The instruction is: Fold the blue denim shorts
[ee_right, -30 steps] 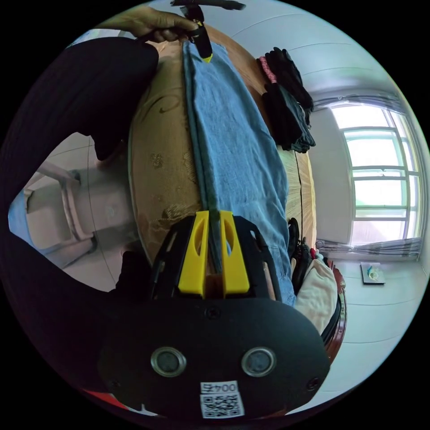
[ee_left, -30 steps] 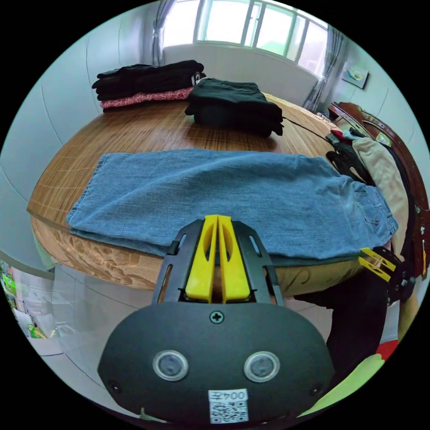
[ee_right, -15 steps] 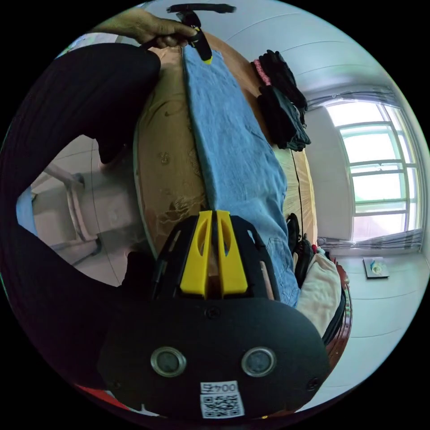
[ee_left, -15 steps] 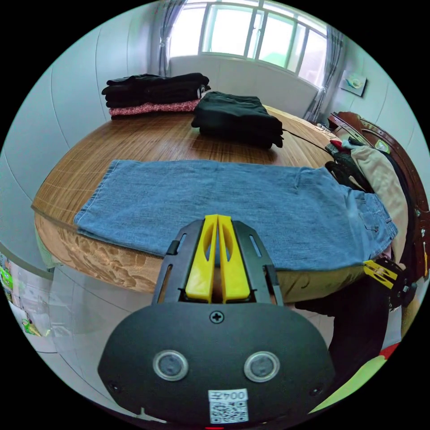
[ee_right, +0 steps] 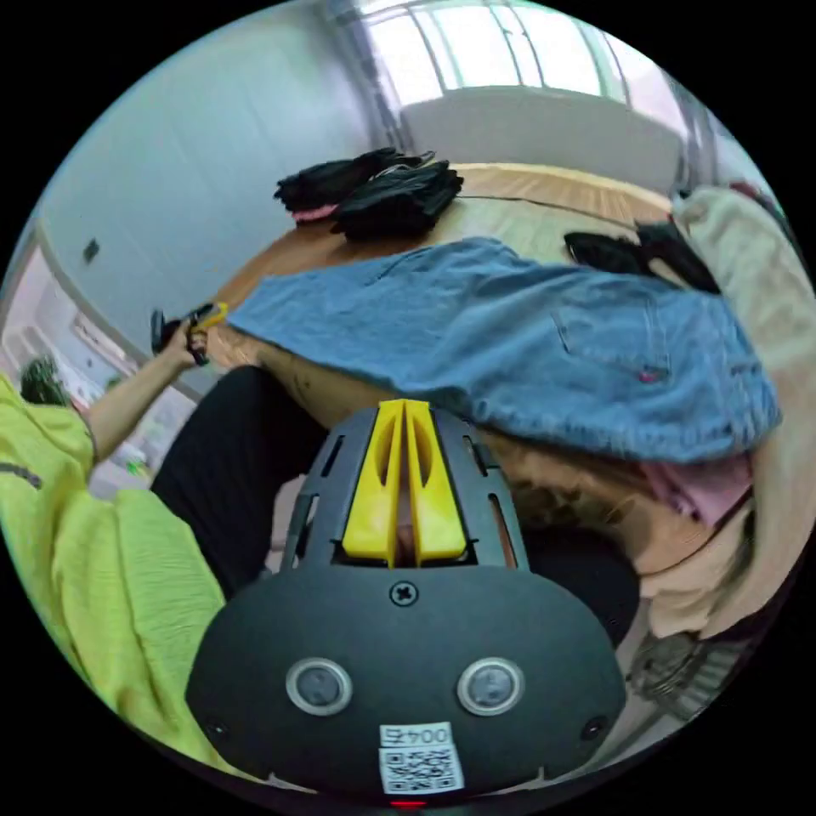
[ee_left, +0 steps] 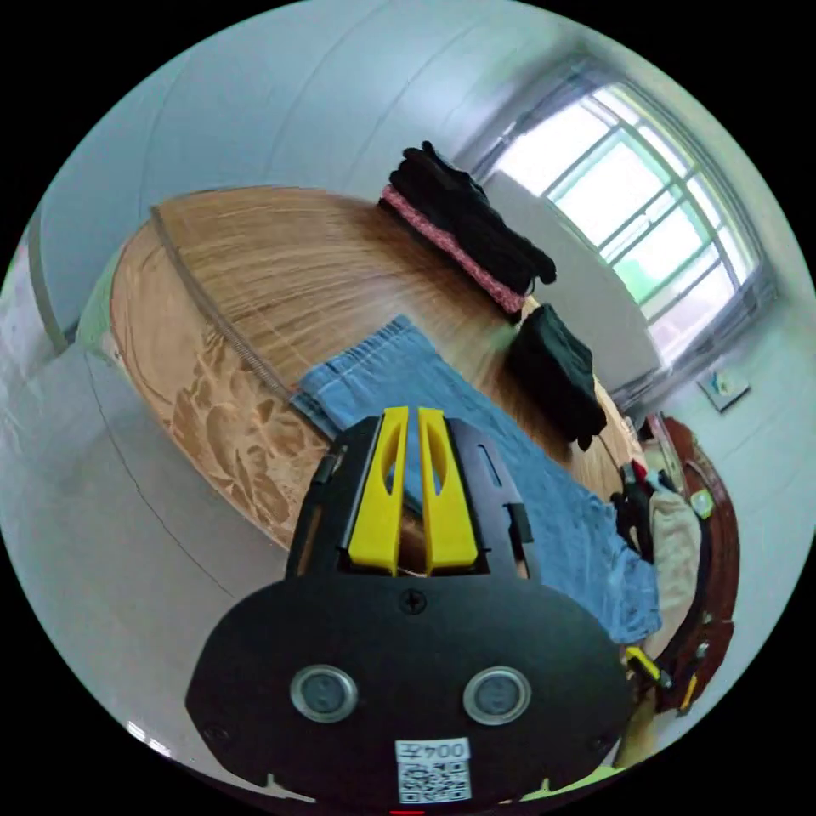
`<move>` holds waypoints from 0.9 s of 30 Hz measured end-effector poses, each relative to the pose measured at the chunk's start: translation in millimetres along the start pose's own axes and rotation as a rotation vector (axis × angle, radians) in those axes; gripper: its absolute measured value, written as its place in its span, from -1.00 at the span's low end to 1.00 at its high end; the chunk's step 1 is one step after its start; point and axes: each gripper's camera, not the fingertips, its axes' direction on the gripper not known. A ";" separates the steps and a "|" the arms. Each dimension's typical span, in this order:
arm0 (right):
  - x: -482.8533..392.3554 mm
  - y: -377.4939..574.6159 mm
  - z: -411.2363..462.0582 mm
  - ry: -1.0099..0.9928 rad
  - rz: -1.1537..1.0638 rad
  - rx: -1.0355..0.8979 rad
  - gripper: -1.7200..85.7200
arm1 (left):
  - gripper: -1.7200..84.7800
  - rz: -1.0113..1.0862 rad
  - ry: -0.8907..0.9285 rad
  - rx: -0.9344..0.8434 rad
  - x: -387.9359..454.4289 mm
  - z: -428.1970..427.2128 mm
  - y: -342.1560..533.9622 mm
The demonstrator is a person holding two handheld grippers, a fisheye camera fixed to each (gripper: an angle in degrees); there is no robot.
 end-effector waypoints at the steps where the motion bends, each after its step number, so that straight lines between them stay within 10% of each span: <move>1: 15.0 10.2 -0.8 -0.041 0.048 0.005 -0.98 | -0.84 -0.075 0.063 0.007 -36.4 -12.1 -11.6; 7: 165.6 123.0 -11.8 -0.333 0.487 0.107 -0.98 | -0.78 -0.424 0.528 0.109 -177.7 -41.0 -27.5; 13: 255.8 202.8 -16.0 -0.379 0.689 0.205 -0.98 | -0.70 -0.251 0.308 -0.048 -188.7 -54.8 -83.9; 27: 342.6 278.8 22.9 -0.412 0.756 0.220 -0.98 | -0.69 -0.354 0.532 -0.002 -247.3 -72.7 -93.1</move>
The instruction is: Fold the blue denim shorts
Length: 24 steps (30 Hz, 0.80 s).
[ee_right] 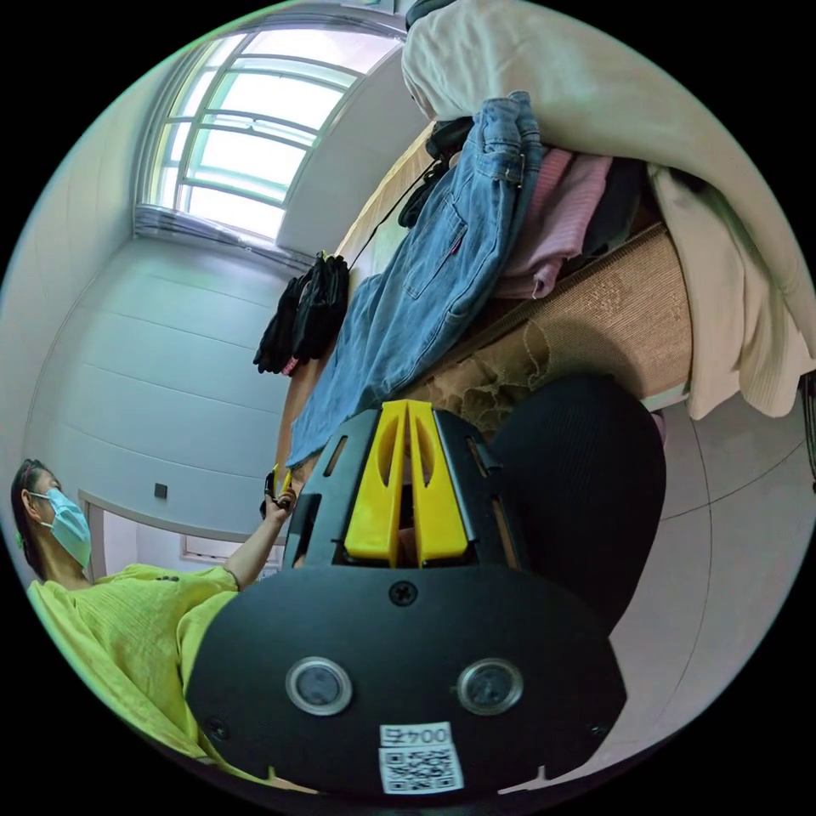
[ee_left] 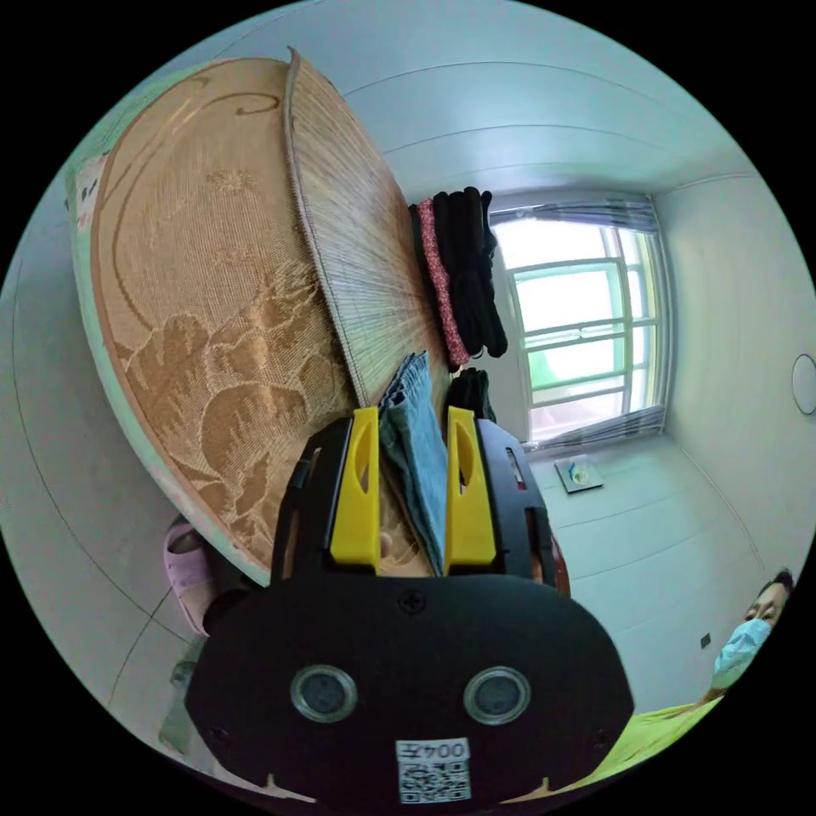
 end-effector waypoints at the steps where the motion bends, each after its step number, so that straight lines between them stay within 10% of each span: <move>1: 4.0 0.3 -0.8 -0.003 0.004 0.003 -0.98 | -0.68 -0.010 0.023 -0.004 -2.3 -2.3 0.1; 24: 70.5 6.3 4.9 -0.043 0.044 0.019 -0.98 | -0.66 -0.038 0.208 -0.026 -11.3 6.2 27.7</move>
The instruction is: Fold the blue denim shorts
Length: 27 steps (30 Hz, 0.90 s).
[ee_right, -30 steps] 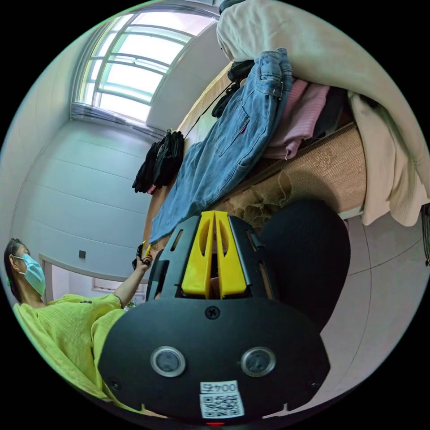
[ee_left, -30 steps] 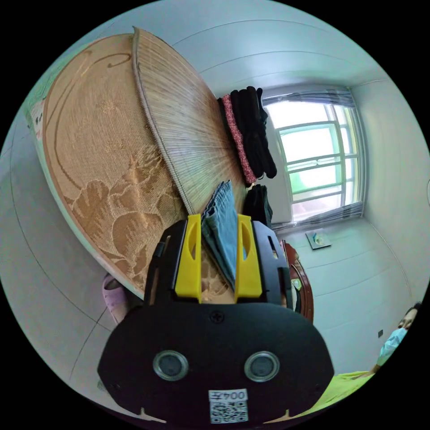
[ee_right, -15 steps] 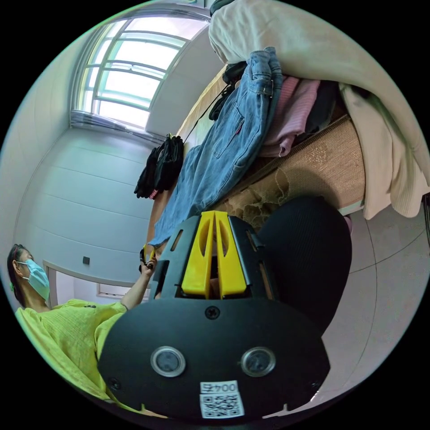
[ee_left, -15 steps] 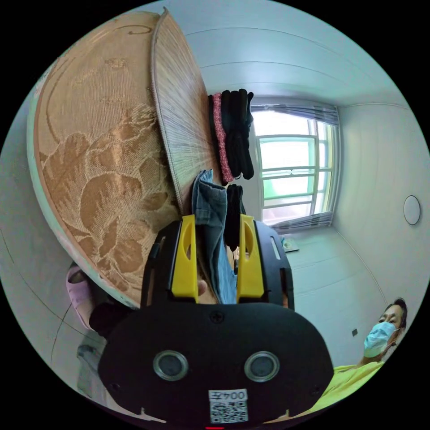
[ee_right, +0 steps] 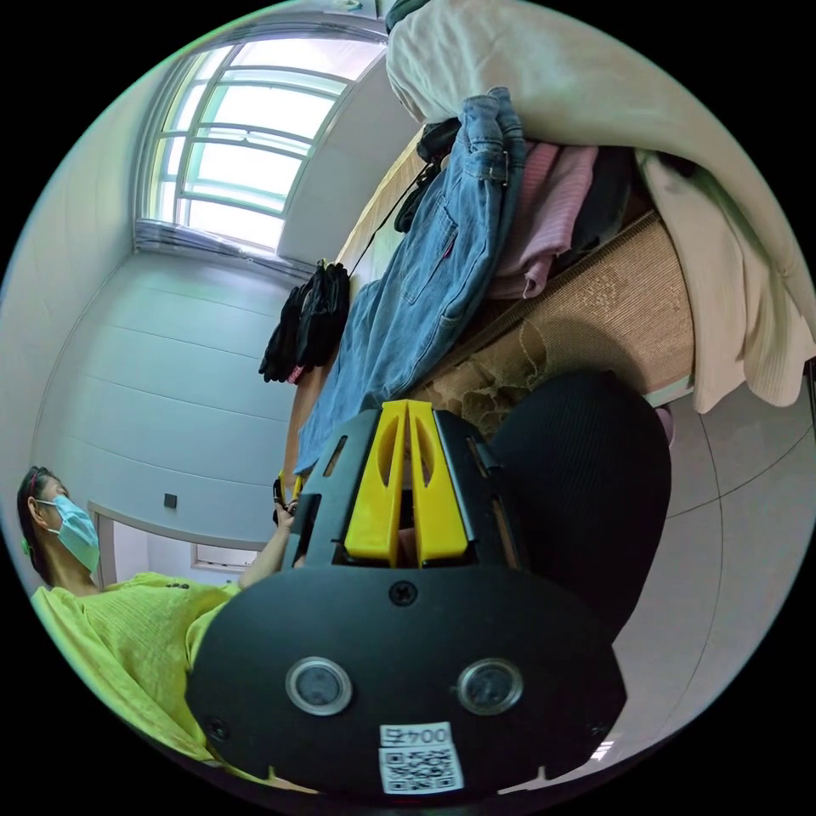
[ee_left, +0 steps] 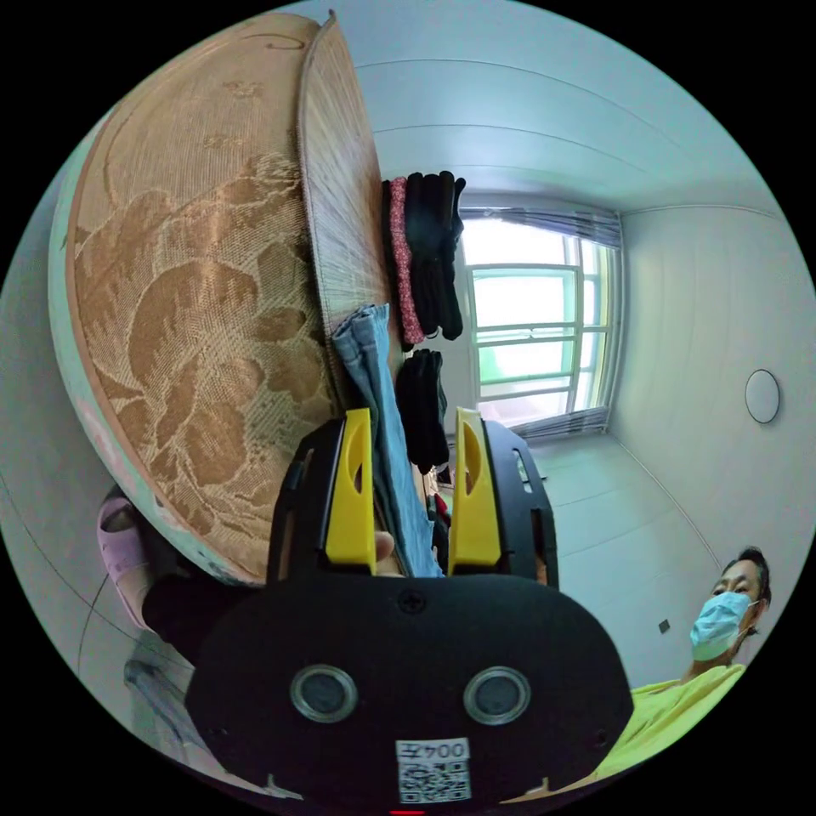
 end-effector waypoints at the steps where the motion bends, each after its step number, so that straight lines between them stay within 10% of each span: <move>1: -0.3 0.3 0.6 0.001 -0.001 -0.001 -0.98 | -0.66 0.004 -0.025 -0.003 0.8 5.1 -2.6; 27: -79.0 7.2 37.2 0.092 -0.021 0.002 -0.98 | -0.91 0.259 -0.629 -0.067 34.9 138.4 0.8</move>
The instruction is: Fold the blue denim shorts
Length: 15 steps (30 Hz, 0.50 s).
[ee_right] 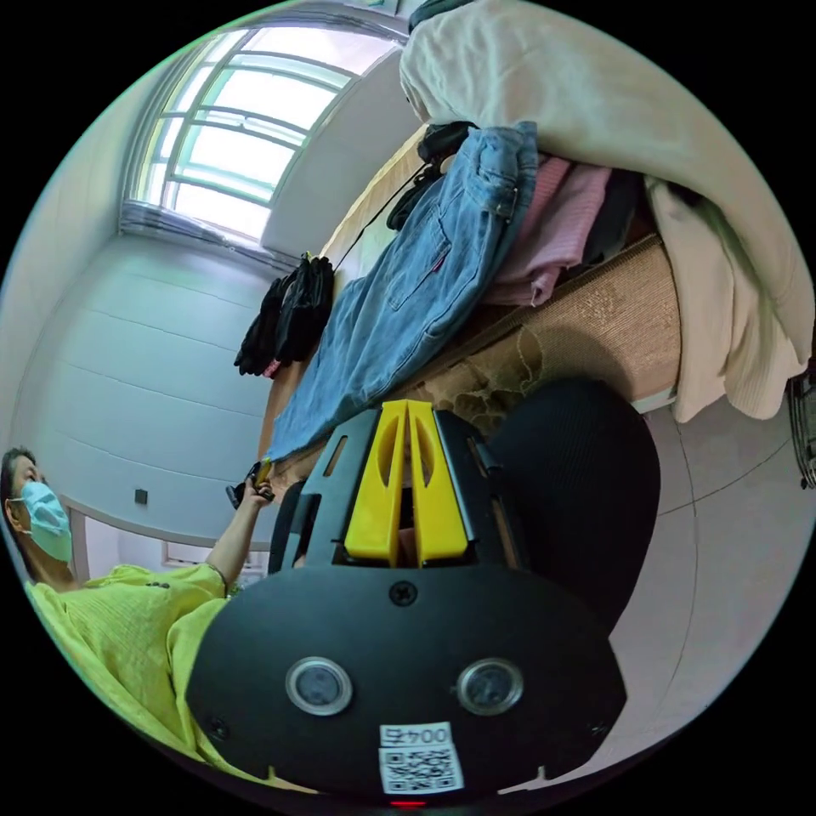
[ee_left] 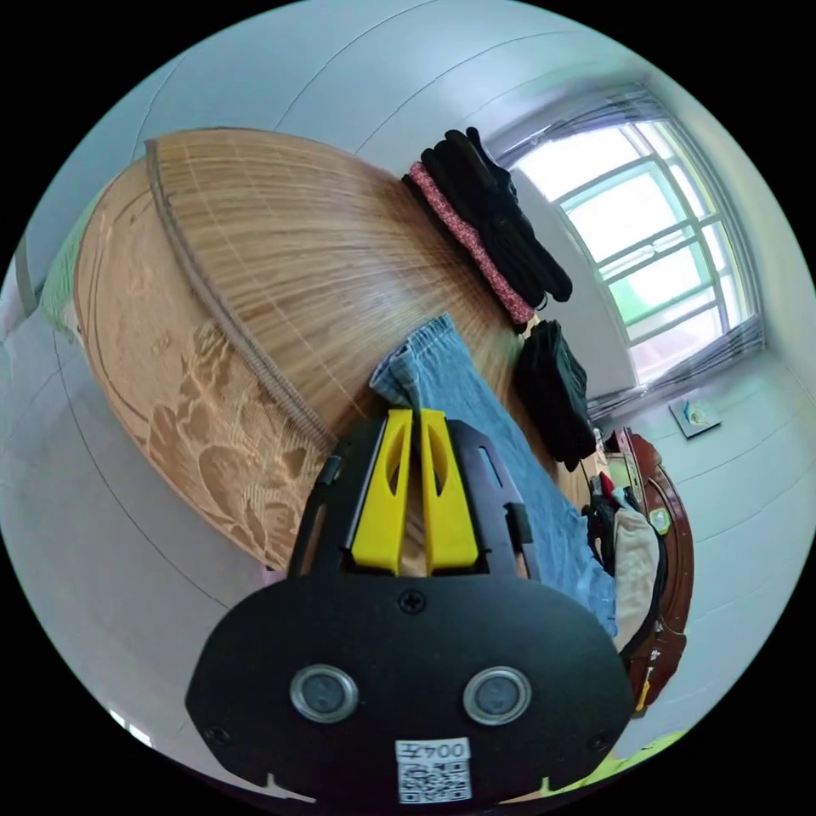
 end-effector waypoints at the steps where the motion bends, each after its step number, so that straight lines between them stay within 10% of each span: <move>1: -4.9 0.1 1.4 0.010 -0.008 -0.002 -0.98 | -0.91 -0.002 -0.009 0.007 0.1 3.3 0.1; 10: -86.4 -1.5 21.2 0.180 -0.119 0.014 -0.97 | -0.89 -0.046 0.090 0.057 -42.9 2.7 40.7; 15: -180.9 -12.6 61.6 0.625 -0.390 0.124 -0.88 | -0.91 0.083 0.078 0.173 14.2 -22.2 92.3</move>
